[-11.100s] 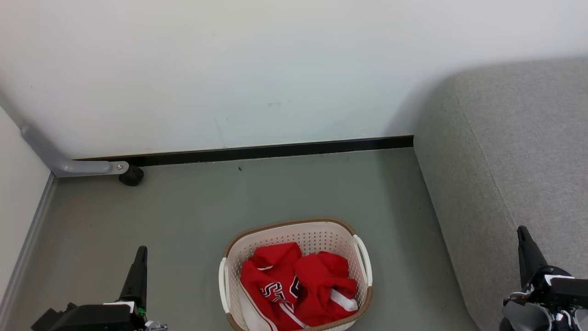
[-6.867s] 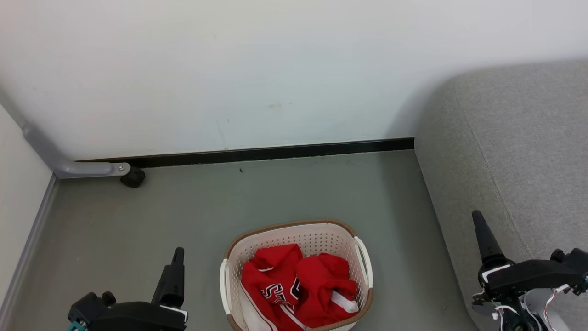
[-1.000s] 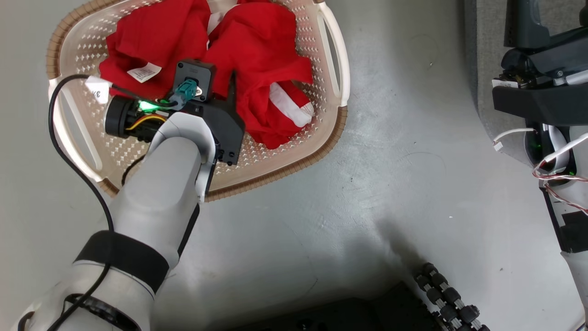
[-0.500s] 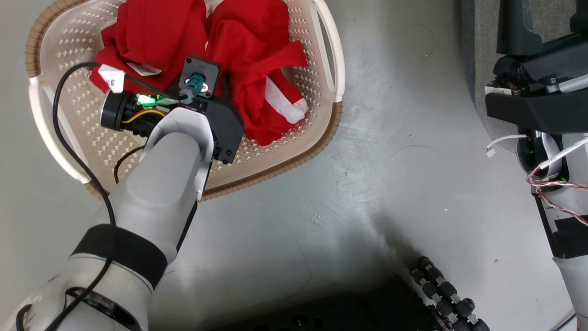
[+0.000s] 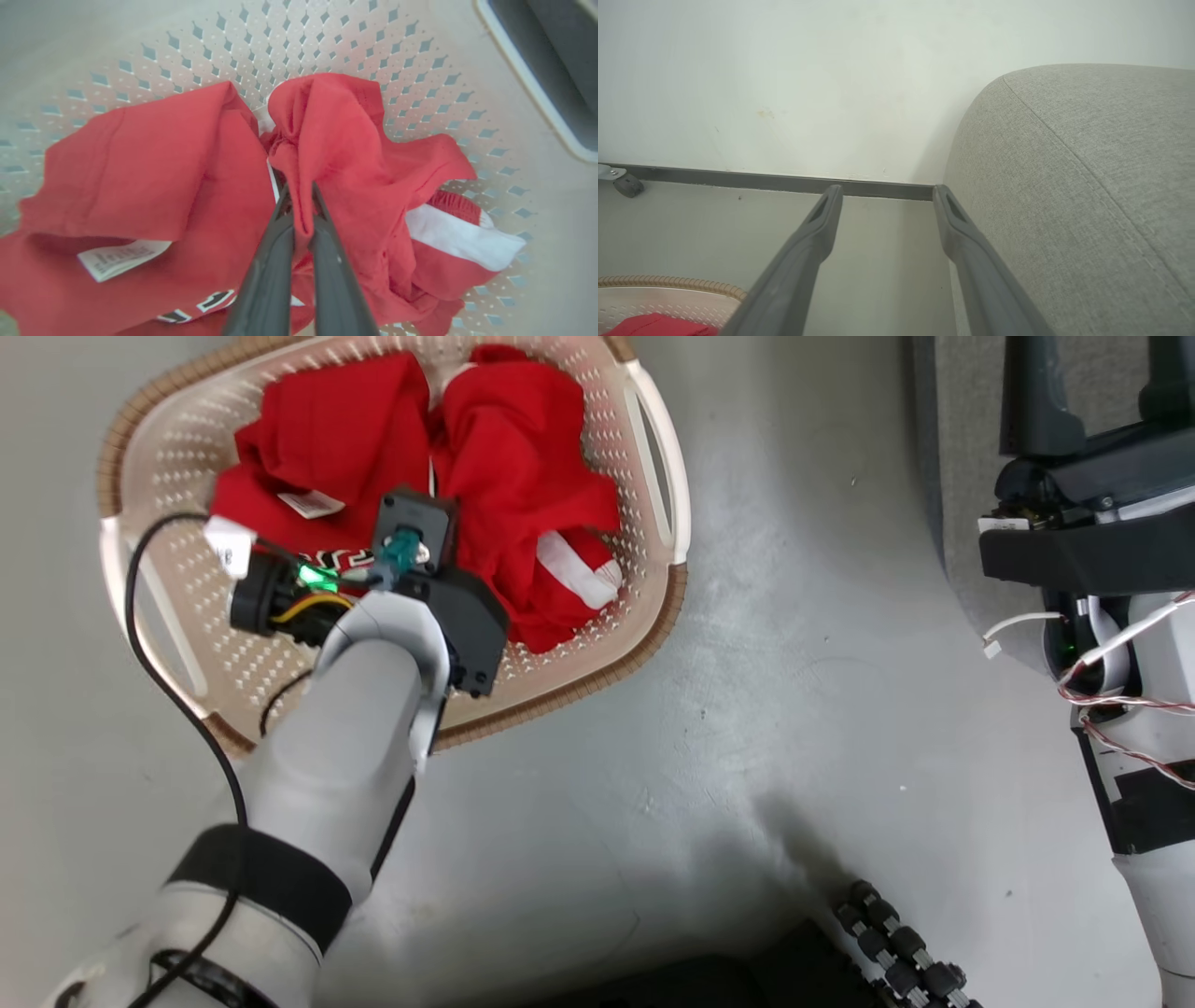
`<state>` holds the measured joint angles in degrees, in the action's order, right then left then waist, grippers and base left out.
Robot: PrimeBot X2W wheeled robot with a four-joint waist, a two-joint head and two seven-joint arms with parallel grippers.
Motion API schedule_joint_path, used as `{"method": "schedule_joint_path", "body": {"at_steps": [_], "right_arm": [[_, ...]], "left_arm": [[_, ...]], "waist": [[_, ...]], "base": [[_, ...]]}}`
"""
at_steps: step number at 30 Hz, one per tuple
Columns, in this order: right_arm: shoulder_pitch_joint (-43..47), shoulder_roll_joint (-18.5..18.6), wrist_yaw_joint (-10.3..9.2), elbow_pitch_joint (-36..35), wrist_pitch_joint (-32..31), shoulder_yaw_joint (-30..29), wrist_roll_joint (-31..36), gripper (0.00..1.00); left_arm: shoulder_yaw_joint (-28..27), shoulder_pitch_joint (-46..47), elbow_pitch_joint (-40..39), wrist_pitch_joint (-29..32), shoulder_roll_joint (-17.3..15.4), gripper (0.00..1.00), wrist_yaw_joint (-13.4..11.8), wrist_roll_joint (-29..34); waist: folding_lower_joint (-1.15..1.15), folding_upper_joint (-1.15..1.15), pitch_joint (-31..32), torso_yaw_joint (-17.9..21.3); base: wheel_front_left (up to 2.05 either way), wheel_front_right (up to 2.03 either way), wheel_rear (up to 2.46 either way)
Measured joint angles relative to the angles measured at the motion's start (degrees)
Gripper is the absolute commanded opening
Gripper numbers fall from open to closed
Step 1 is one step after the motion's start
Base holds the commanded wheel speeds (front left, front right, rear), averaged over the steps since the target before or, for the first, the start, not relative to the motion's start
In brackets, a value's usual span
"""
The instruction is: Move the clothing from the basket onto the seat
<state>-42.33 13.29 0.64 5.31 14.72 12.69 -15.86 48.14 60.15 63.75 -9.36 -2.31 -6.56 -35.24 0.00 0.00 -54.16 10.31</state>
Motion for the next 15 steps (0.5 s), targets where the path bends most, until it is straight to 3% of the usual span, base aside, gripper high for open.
{"method": "schedule_joint_path", "body": {"at_steps": [15], "right_arm": [[0.9, -1.0, 2.42, 7.1, 0.0, -0.3, 0.3, 1.0]], "left_arm": [[-1.1, -7.3, -4.6, -4.4, 0.0, 0.0, 1.6, -6.8]], "waist": [[0.0, 0.0, 9.2, -1.7]], "base": [[0.0, 0.0, 0.0]]}}
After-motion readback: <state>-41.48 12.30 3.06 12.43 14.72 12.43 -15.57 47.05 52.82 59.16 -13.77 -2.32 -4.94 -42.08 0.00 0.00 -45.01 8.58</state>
